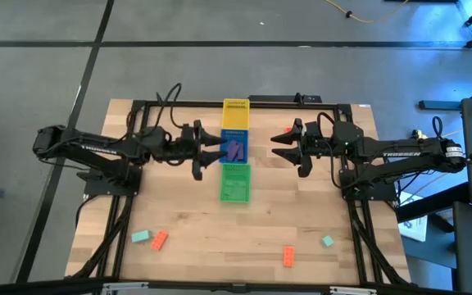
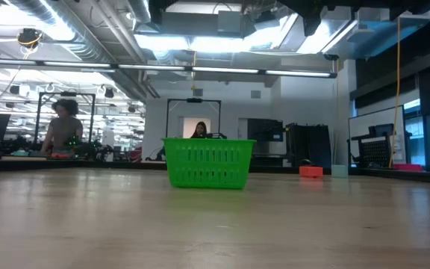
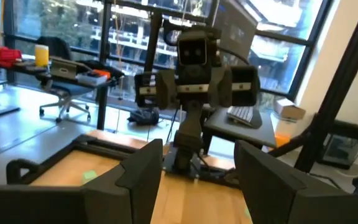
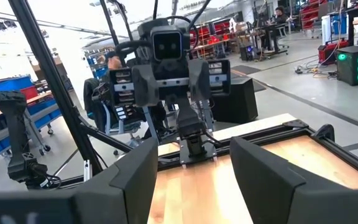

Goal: Sort & place blocks by color
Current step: Put the top light blue block into the green basket

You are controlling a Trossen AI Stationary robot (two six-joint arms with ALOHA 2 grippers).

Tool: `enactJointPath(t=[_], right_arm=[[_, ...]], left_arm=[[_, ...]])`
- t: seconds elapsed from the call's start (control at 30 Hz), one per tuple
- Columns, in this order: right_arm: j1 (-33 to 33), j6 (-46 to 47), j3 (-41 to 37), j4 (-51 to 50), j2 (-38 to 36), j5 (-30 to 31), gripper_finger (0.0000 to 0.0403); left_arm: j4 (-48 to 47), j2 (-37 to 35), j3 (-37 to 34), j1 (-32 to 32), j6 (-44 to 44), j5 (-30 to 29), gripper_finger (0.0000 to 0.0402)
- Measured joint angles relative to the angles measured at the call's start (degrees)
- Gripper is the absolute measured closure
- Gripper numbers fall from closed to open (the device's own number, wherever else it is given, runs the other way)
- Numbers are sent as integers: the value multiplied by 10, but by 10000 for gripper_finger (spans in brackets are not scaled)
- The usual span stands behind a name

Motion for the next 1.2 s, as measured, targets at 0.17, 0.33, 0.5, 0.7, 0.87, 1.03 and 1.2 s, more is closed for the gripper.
enactJointPath(t=[0.17, 0.33, 0.5, 0.7, 0.87, 1.03, 1.2], right_arm=[[0, 0, 0, 0, 0, 0, 198], [0, 2, 0, 0, 0, 0, 198], [0, 24, 0, 0, 0, 0, 198], [-11, 200, 6, -30, 2, 111, 198], [-75, 282, 128, -389, 26, 201, 202], [-158, 318, 229, -690, 94, 297, 202], [-207, 378, 214, -726, 144, 345, 202]], left_arm=[[4, -1, -1, -1, 0, 0, 211], [3, -1, -1, 0, 0, -3, 211], [3, -1, -1, 0, 0, -3, 211], [3, -1, -1, 0, -1, -3, 211], [2, -1, -1, 0, -2, -3, 211], [3, -1, 0, 0, -2, -3, 211], [2, -1, 0, 0, -2, -7, 211]])
